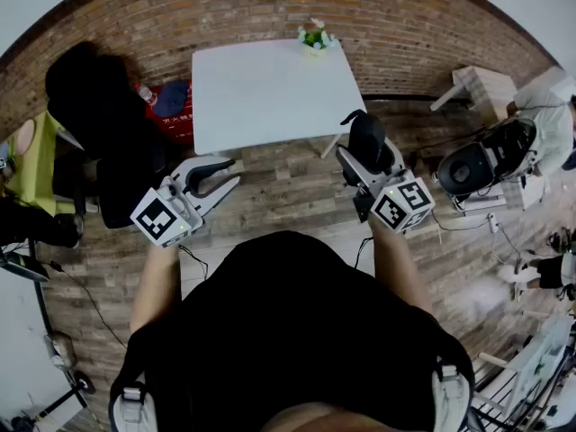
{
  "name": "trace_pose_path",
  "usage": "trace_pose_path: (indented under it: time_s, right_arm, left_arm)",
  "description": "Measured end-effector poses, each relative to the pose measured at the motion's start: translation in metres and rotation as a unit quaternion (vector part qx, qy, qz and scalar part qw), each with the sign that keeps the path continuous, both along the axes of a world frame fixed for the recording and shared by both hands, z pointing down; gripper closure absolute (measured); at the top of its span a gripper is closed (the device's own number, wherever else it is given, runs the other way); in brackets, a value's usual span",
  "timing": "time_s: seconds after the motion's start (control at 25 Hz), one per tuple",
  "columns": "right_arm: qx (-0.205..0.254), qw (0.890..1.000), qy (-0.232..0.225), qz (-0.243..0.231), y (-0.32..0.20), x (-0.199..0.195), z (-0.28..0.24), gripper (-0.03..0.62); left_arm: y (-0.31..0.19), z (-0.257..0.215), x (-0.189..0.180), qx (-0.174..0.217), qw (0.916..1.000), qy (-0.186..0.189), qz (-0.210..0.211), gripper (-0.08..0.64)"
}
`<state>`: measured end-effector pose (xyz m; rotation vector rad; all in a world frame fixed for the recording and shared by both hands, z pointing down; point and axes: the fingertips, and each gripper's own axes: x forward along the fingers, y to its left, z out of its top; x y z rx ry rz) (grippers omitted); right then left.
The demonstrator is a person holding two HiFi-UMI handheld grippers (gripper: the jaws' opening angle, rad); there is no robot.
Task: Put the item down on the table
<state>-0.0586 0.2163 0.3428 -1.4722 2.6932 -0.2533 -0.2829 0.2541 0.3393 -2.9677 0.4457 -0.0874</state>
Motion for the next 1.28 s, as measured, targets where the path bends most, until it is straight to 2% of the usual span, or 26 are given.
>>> trace_pose_path:
  time_s: [0.64, 1.0, 1.28]
  right_arm:
    - [-0.017, 1.000, 0.002, 0.022, 0.010, 0.004, 0.007, 0.230]
    - [-0.018, 0.999, 0.007, 0.025, 0.006, 0.009, 0.012, 0.230]
    - [-0.012, 1.000, -0.003, 0.028, -0.006, 0.017, 0.020, 0.230]
  left_arm:
    - [-0.001, 0.007, 0.001, -0.007, 0.9998, -0.002, 0.018, 0.485]
    - [-0.001, 0.008, -0.004, 0.004, 0.9999, -0.010, 0.005, 0.506]
    - [-0.001, 0.017, 0.009, -0.005, 0.9986, -0.051, 0.012, 0.511]
